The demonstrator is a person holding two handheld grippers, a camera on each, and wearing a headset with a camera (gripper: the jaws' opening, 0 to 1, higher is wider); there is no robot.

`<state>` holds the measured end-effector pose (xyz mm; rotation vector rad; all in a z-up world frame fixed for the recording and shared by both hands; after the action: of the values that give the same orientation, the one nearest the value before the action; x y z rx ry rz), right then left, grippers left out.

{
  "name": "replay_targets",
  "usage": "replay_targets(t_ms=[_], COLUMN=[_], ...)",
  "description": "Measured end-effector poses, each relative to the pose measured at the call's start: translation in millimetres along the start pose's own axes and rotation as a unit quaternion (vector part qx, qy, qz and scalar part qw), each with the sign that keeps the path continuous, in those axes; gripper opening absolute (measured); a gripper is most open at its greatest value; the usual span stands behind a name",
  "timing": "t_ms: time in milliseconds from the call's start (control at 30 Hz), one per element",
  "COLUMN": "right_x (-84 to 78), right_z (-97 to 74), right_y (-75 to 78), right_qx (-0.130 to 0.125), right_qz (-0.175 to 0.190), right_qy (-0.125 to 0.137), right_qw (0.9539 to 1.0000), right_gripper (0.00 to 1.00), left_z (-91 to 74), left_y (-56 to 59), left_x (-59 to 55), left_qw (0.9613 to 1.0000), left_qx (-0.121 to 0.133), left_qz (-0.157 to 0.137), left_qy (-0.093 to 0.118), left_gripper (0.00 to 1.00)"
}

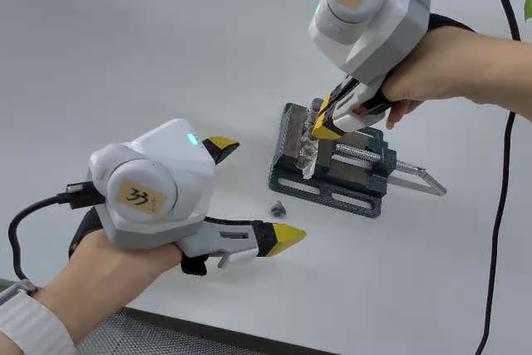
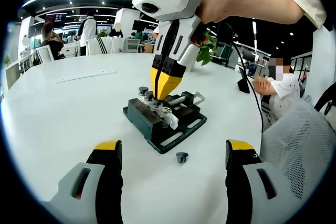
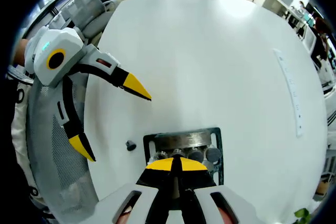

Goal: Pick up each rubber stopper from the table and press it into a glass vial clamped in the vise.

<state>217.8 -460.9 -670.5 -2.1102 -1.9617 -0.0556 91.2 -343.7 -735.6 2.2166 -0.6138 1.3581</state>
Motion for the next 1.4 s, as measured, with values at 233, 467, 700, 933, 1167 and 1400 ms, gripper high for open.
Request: replay_targets(t_ms=[233, 467, 700, 933, 1167, 1400], right_x=[-5.7, -14.4, -23.0, -34.1, -49.2, -68.5], right_z=[-2.2, -6.3, -6.3, -2.9, -2.3, -1.5], right_y=[-1.9, -8.7, -16.9, -28.0, -36.9, -45.1], right_qx=[0.004, 0.0, 0.0, 0.004, -0.006, -0.023], right_qz=[0.009, 0.013, 0.017, 0.02, 0.033, 0.062], right_qy=[0.018, 0.043, 0.083, 0.13, 0.172, 0.213], right_qw=[0.9998, 0.999, 0.9964, 0.9913, 0.9844, 0.9748], right_gripper=[0.12, 0.21, 0.43, 0.62, 0.75, 0.86], left_z=[-0.9, -1.7, -1.8, -1.9, -3.5, -3.4], left_y=[-1.1, -0.7, -2.7, -2.2, -1.7, -2.0], left_x=[0.1, 1.2, 4.1, 5.7, 6.5, 13.6], left_qw=[1.0, 1.0, 1.0, 0.9998, 0.9997, 0.9997], left_qx=[0.0, -0.001, -0.003, -0.008, -0.01, -0.006], left_qz=[-0.001, 0.001, 0.006, 0.015, 0.018, 0.02], left_qy=[0.002, 0.001, 0.001, -0.005, -0.011, -0.01], left_gripper=[0.79, 0.79, 0.79, 0.79, 0.79, 0.76])
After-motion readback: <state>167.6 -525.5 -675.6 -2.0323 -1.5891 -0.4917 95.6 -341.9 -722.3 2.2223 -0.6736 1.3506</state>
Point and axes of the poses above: the centre of the closed fingertips' face, and the gripper's own axes: z roughly forward along the fingers, y roughly to its right, x roughly out of its top, the point moved 10 cm from there along -z, roughly backward along the fingers, and after that the axes turned 7 degrees about x, right-handed, at the moved point
